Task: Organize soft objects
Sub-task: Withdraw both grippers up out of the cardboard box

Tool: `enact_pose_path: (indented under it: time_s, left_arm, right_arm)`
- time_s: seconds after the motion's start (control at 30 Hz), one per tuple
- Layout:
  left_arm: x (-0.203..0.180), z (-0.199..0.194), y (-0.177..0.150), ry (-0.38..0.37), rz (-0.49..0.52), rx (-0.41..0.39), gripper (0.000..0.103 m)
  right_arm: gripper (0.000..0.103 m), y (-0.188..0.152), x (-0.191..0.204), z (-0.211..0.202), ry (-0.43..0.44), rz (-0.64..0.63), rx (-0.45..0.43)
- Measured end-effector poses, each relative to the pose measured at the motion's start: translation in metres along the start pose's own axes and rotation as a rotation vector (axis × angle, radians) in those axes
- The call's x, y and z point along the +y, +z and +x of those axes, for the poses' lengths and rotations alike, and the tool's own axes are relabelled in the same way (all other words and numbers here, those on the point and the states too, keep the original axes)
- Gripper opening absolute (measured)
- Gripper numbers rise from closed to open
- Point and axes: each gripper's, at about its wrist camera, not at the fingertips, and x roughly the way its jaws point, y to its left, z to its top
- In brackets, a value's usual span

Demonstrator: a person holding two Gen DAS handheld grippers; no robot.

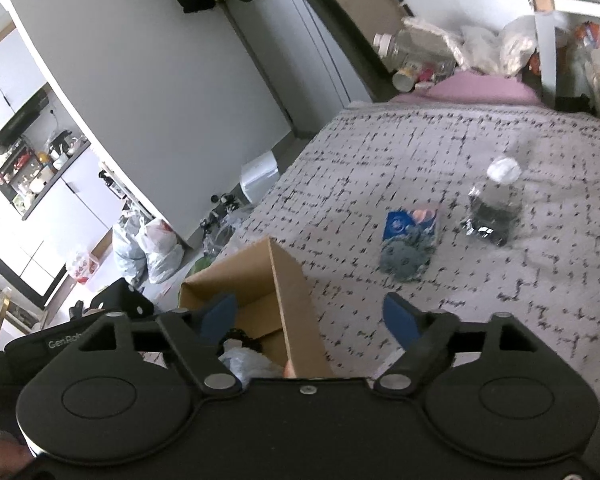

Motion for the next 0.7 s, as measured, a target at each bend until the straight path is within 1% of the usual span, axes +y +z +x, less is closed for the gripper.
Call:
enact_pose_path:
  time_s: [0.03,0.1,0.2,0.27,0.33,0.43,0.57,0.63,0.7]
  left_arm:
    - [-0.003,-0.001,-0.001,-0.003,0.007,-0.004,0.091]
    - [-0.010,-0.002,-0.002,0.000,0.017,-0.006,0.096]
    - [-0.020,-0.005,-0.004,-0.008,0.033,-0.010,0.098]
    - [-0.027,-0.007,-0.006,-0.008,0.051,-0.014,0.102]
    - [-0.033,-0.008,-0.007,-0.008,0.068,-0.019,0.103]
    - [-0.042,-0.010,-0.010,-0.016,0.082,-0.022,0.103]
    - [-0.053,-0.008,-0.013,-0.010,0.106,-0.024,0.103]
    - [-0.058,-0.007,-0.015,0.006,0.125,-0.032,0.103]
    - [-0.064,-0.006,-0.017,0.002,0.133,-0.034,0.103]
  right_arm:
    - [0.086,0.001,-0.002,-0.002,-0.001,-0.004,-0.005]
    - [0.091,0.003,-0.007,-0.006,-0.005,-0.004,-0.010]
    - [0.096,0.004,-0.016,-0.012,-0.004,0.006,-0.018]
    - [0.098,0.005,-0.020,-0.016,-0.015,-0.003,-0.022]
    - [0.099,0.006,-0.024,-0.018,-0.031,-0.016,-0.031]
    - [0.103,0.007,-0.031,-0.023,-0.028,-0.021,-0.038]
    - [0.103,0.008,-0.039,-0.027,-0.027,-0.036,-0.043]
    - [0.103,0.009,-0.044,-0.030,-0.036,-0.039,-0.045]
    - [0.103,0.010,-0.050,-0.031,-0.044,-0.042,-0.047]
